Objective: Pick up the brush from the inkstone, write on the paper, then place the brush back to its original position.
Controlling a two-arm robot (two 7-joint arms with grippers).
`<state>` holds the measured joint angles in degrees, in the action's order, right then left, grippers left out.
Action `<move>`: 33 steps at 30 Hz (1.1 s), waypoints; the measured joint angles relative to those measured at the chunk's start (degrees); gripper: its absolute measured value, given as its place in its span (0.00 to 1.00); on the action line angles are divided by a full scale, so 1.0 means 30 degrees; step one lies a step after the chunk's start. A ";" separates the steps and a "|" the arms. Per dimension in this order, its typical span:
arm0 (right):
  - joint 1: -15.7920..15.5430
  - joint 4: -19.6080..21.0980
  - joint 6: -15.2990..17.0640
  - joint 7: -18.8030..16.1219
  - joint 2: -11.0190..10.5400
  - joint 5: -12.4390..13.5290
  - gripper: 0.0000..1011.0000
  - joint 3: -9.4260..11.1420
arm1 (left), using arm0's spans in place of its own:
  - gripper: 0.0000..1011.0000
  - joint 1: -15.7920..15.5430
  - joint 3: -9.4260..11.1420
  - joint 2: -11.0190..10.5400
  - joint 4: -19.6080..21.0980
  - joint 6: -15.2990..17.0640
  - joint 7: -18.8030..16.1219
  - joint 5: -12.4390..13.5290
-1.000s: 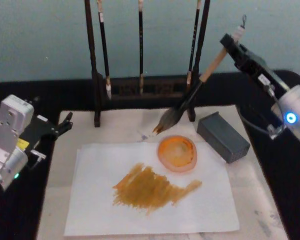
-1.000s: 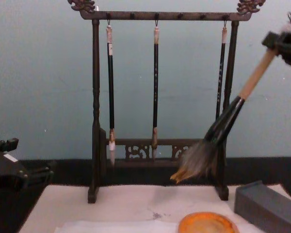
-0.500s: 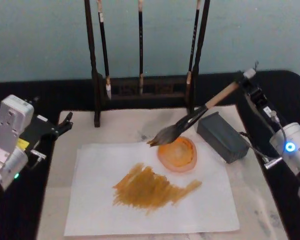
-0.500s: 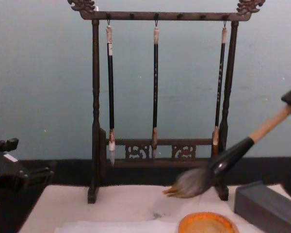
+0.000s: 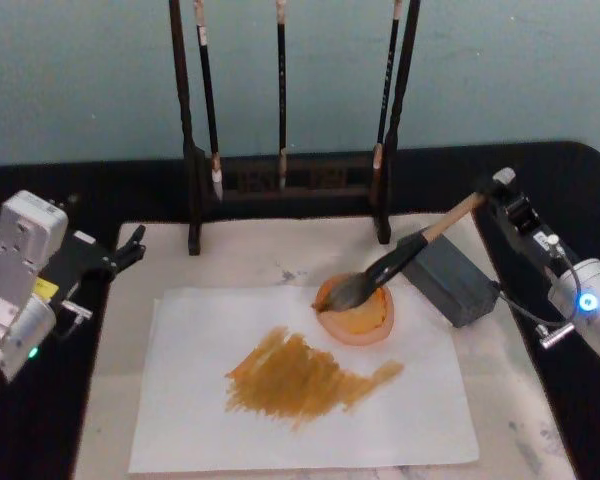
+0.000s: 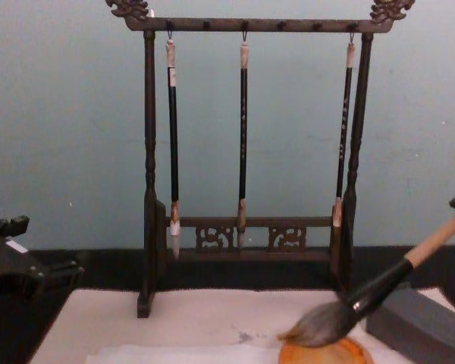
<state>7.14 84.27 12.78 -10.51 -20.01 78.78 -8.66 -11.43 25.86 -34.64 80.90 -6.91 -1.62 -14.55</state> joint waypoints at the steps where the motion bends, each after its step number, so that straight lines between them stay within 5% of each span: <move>1: 0.0031 -0.0057 0.0079 0.0083 -0.0050 0.0066 0.16 -0.0026 | 1.00 0.0000 -0.0001 0.0000 0.0000 0.0001 0.0000 0.0000; 13: 0.0921 -0.1300 0.0723 0.0946 -0.0642 0.0721 0.16 -0.0679 | 1.00 0.0001 0.0000 -0.0001 -0.0001 0.0001 0.0000 0.0000; 33: 0.3597 -0.4157 0.0681 0.0472 -0.1045 0.0644 0.16 -0.2323 | 1.00 0.0000 -0.0001 0.0000 -0.0001 0.0001 0.0000 0.0000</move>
<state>17.93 71.79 14.82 -9.09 -23.15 80.71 -15.63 -11.43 25.86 -34.64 80.90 -6.91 -1.62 -14.55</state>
